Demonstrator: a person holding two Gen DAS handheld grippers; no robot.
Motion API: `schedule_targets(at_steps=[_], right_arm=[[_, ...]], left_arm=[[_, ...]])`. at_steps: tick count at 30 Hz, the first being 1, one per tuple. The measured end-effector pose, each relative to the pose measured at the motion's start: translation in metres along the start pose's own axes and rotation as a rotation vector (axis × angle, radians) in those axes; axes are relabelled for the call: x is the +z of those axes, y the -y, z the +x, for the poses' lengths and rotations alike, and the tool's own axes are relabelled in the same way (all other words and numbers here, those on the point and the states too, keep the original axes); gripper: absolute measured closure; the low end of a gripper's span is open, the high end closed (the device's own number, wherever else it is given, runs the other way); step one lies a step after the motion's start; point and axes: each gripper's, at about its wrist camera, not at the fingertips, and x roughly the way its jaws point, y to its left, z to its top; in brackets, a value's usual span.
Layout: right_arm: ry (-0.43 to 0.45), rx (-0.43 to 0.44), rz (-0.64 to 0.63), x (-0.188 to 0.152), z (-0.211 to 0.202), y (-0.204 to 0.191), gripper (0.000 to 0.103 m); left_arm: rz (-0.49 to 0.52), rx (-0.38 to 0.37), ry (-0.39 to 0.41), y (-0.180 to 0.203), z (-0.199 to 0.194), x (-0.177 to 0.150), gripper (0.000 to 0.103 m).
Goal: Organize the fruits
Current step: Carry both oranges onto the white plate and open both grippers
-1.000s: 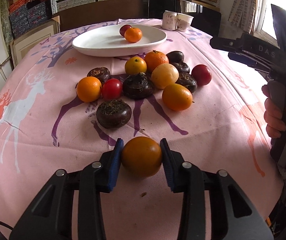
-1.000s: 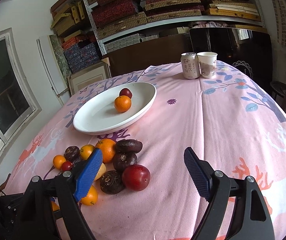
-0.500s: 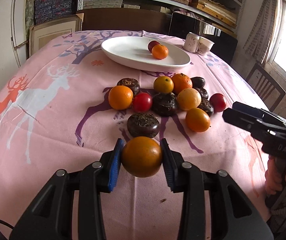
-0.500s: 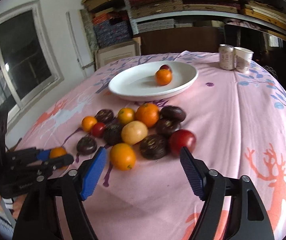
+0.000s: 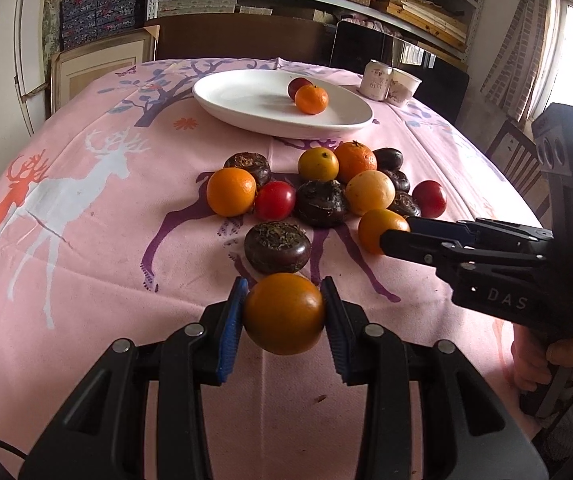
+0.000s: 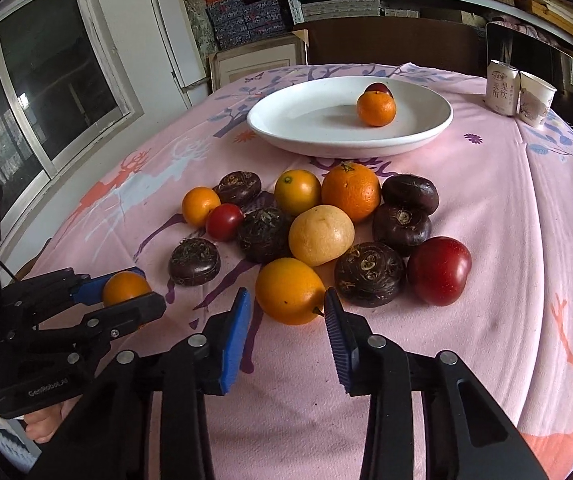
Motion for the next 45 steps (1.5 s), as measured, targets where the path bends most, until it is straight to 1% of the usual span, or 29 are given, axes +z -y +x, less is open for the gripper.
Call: schedule_targets(at_steps=[6, 10, 12, 15, 17, 18, 19, 22, 24, 27, 29, 32, 35, 37, 38, 39, 40, 41, 43, 44, 45], right_arm=[[-0.048, 0.053, -0.003, 0.000, 0.011, 0.000, 0.065], [-0.043, 0.073, 0.017, 0.000, 0.010, 0.003, 0.066], [-0.019, 0.078, 0.028, 0.001, 0.005, 0.006, 0.066], [0.049, 0.075, 0.043, 0.002, -0.011, 0.012, 0.066], [0.103, 0.039, 0.042, 0.007, -0.027, 0.017, 0.066], [0.127, 0.020, 0.044, 0.012, -0.034, 0.021, 0.066], [0.148, 0.002, 0.050, 0.019, -0.040, 0.026, 0.066], [0.192, -0.039, 0.086, 0.046, -0.051, 0.045, 0.066], [0.214, -0.056, 0.116, 0.067, -0.050, 0.056, 0.066], [0.218, -0.050, 0.158, 0.094, -0.034, 0.072, 0.066], [0.207, -0.053, 0.174, 0.107, -0.015, 0.076, 0.066], [0.177, -0.048, 0.190, 0.121, 0.015, 0.082, 0.066], [0.158, -0.040, 0.191, 0.126, 0.036, 0.084, 0.066], [0.166, -0.043, 0.178, 0.126, 0.040, 0.083, 0.065], [0.180, -0.047, 0.173, 0.126, 0.039, 0.081, 0.063], [0.190, -0.050, 0.162, 0.126, 0.038, 0.080, 0.058], [0.199, -0.060, 0.153, 0.127, 0.037, 0.079, 0.039], [0.211, -0.077, 0.146, 0.126, 0.036, 0.078, 0.033], [0.212, -0.078, 0.136, 0.125, 0.035, 0.077, 0.033], [0.210, -0.070, 0.139, 0.125, 0.034, 0.078, 0.033], [0.212, -0.065, 0.146, 0.123, 0.033, 0.078, 0.033]], left_arm=[[0.012, 0.007, -0.008, 0.003, 0.002, -0.001, 0.066], [0.027, 0.014, -0.024, 0.006, 0.005, -0.001, 0.066], [0.031, 0.007, -0.036, 0.007, 0.007, 0.000, 0.066], [0.015, 0.000, -0.042, 0.003, 0.008, 0.005, 0.066], [0.027, 0.012, -0.062, 0.001, 0.011, 0.019, 0.066], [0.030, 0.021, -0.060, -0.001, 0.011, 0.029, 0.066], [0.039, 0.035, -0.050, -0.002, 0.011, 0.042, 0.066], [0.072, 0.107, 0.017, 0.000, 0.010, 0.087, 0.066], [0.073, 0.108, 0.050, 0.002, 0.013, 0.118, 0.066], [0.057, 0.103, 0.075, 0.002, 0.030, 0.152, 0.066], [0.037, 0.090, 0.069, 0.000, 0.048, 0.167, 0.066], [-0.008, 0.073, 0.037, -0.009, 0.079, 0.179, 0.066], [-0.049, 0.052, -0.009, -0.021, 0.106, 0.182, 0.066], [-0.047, 0.050, -0.018, -0.025, 0.114, 0.181, 0.066], [-0.042, 0.059, -0.018, -0.026, 0.116, 0.181, 0.066], [-0.038, 0.064, -0.017, -0.026, 0.118, 0.181, 0.066], [-0.036, 0.067, -0.015, -0.027, 0.119, 0.180, 0.066], [-0.033, 0.069, -0.015, -0.027, 0.121, 0.180, 0.066], [-0.032, 0.064, -0.020, -0.027, 0.122, 0.179, 0.063], [-0.031, 0.065, -0.017, -0.027, 0.121, 0.178, 0.058], [-0.029, 0.074, -0.009, -0.027, 0.119, 0.178, 0.054]])
